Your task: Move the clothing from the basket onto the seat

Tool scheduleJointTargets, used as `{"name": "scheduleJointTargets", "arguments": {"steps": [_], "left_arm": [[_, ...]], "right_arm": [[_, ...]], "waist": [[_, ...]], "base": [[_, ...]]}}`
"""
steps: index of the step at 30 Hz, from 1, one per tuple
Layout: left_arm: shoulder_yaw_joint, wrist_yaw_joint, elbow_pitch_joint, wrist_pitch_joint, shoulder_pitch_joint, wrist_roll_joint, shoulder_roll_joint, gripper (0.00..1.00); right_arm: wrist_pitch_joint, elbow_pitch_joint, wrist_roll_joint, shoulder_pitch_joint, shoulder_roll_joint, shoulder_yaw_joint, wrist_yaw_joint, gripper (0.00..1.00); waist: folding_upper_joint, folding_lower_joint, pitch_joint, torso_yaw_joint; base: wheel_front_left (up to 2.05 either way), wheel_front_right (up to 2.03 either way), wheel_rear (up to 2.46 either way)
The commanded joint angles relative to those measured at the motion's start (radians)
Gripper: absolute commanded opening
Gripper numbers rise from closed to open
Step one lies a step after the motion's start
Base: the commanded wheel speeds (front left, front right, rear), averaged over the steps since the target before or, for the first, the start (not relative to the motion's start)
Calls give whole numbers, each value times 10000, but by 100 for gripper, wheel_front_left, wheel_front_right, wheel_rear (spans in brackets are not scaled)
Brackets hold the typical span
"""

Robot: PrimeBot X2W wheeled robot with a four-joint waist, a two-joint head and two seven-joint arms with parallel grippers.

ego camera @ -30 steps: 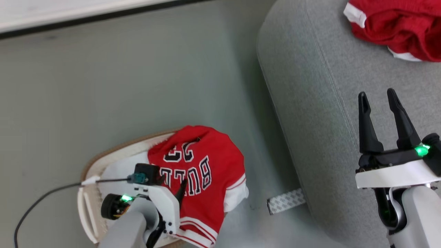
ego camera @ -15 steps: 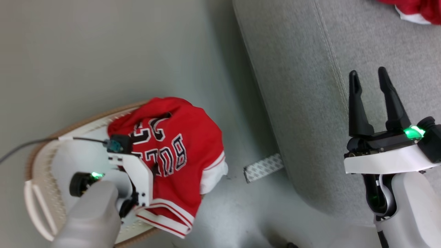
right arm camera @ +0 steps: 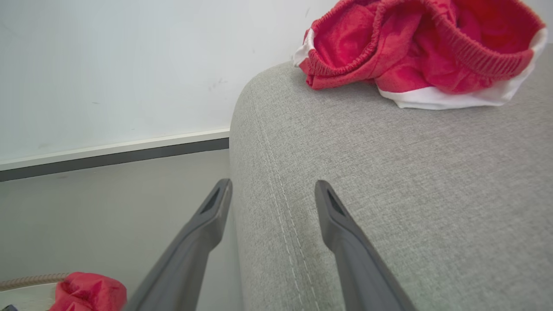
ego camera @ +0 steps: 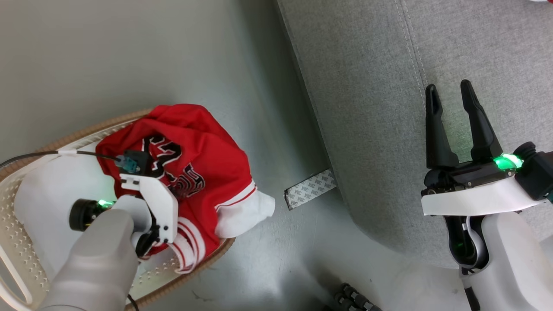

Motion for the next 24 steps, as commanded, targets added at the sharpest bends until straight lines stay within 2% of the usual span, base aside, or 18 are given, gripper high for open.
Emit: {"name": "scheduleJointTargets", "arguments": {"steps": [1,10,16,17,24], "left_arm": [[-63,18,26,-79,-77,-120,47,0],[-498,18,-60,-768,343,-710,-290,0],[-1012,18,-407,-1480,1025,-1192,-850,0],[-1012,18,-407,-1480,1025,-1192,-850,0],[-1943,17,-1255,-2462,1765,-1963,-1204,0]], "right_arm": [[4,-7,116,-139,37,24,-22,100],[3,223,-213,-92,32,-111,-22,100],[4,393,-647,273,-146,-291,-22,100],[4,393,-647,273,-146,-291,-22,100],[4,619,-838,809,-699,-368,-22,100]], "waist": [[0,-2,-11,-1],[0,-2,-946,381],[0,-2,-2449,981],[0,-2,-2449,981],[0,-2,-4340,1945]], "base": [[0,0,0],[0,0,0],[0,0,0],[0,0,0],[0,0,0]]}}
